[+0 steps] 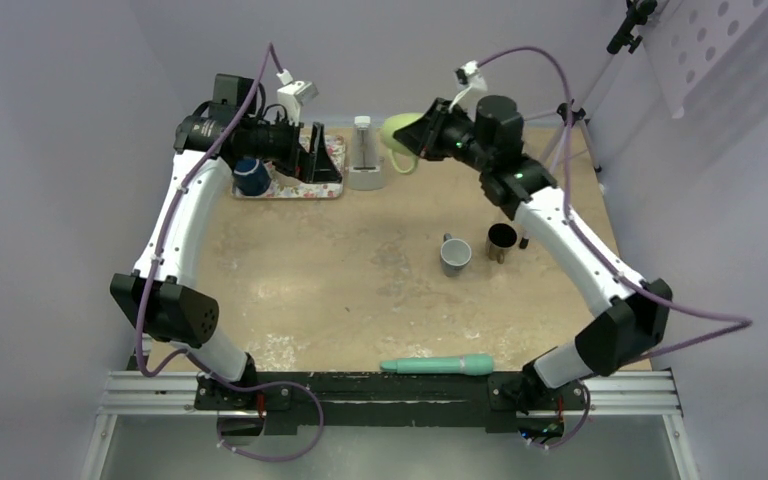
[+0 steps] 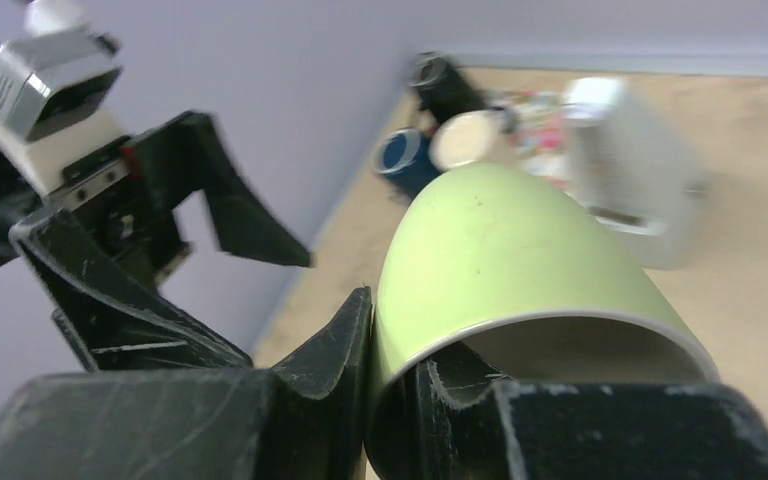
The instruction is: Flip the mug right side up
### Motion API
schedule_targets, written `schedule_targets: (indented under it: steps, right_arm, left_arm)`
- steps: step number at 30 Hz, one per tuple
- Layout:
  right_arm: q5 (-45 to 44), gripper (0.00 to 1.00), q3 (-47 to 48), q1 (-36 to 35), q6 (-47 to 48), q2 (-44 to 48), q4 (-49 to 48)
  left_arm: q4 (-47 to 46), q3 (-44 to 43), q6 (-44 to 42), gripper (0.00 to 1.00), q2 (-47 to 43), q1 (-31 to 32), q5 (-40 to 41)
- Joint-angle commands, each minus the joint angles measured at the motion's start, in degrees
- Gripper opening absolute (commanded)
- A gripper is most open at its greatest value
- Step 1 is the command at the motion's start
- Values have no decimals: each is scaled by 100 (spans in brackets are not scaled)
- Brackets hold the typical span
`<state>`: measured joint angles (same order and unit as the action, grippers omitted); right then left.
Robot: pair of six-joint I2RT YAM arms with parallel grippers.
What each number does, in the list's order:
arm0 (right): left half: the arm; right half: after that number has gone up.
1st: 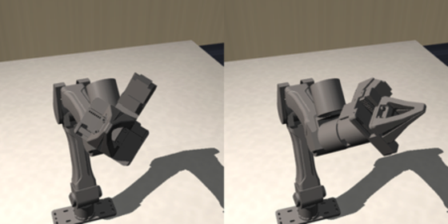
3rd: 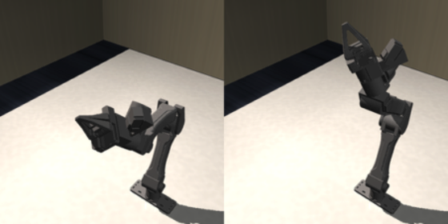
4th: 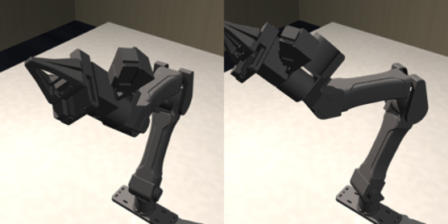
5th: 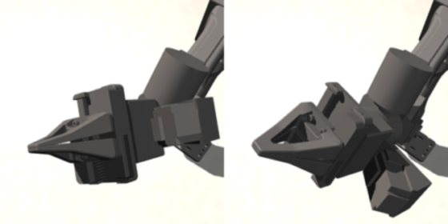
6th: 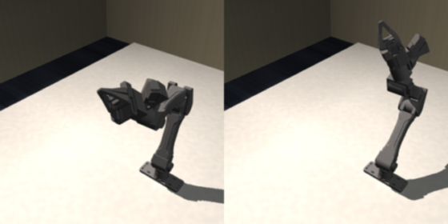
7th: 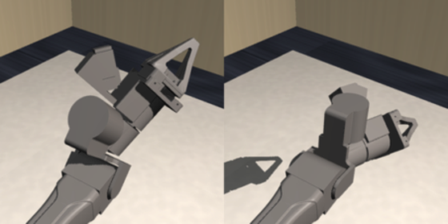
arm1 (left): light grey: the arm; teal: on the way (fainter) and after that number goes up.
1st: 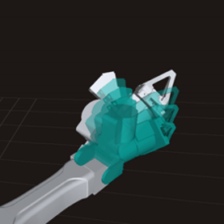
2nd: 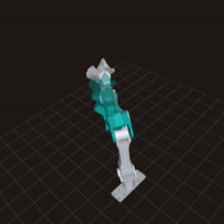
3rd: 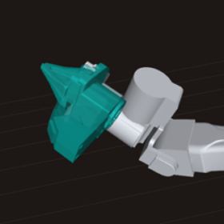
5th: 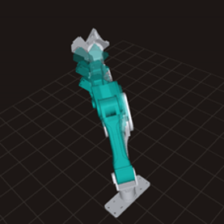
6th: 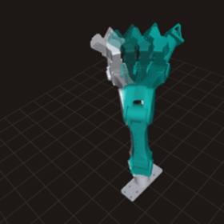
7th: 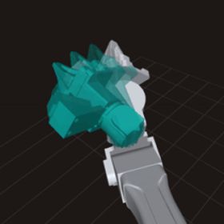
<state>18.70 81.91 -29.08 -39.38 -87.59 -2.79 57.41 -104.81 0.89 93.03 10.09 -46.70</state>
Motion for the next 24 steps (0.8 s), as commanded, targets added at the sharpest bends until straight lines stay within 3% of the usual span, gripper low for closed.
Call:
schedule_targets:
  steps: [1, 5, 11, 18, 24]
  right_arm:
    - [-1386, 0, 952, 776, 1867, 608, 3357]
    - [-1587, 0, 1134, 1467, 2544, 140, 4263]
    - [-2212, 0, 3288, 1556, 2964, -2040, 6107]
    - [-2318, 0, 4062, 1775, 3119, -3377, 6168]
    - [-2334, 0, 4399, 1906, 3242, -4377, 6386]
  left_arm:
    - [613, -312, -1115, 100, -107, -24, 1340]
    - [616, -312, -1305, 100, -22, -23, 1690]
    - [646, -235, -1711, 100, -38, -24, 2229]
    - [625, 152, -2242, 100, -68, -24, 2829]
    - [852, -200, -2419, 100, 419, -113, 3195]
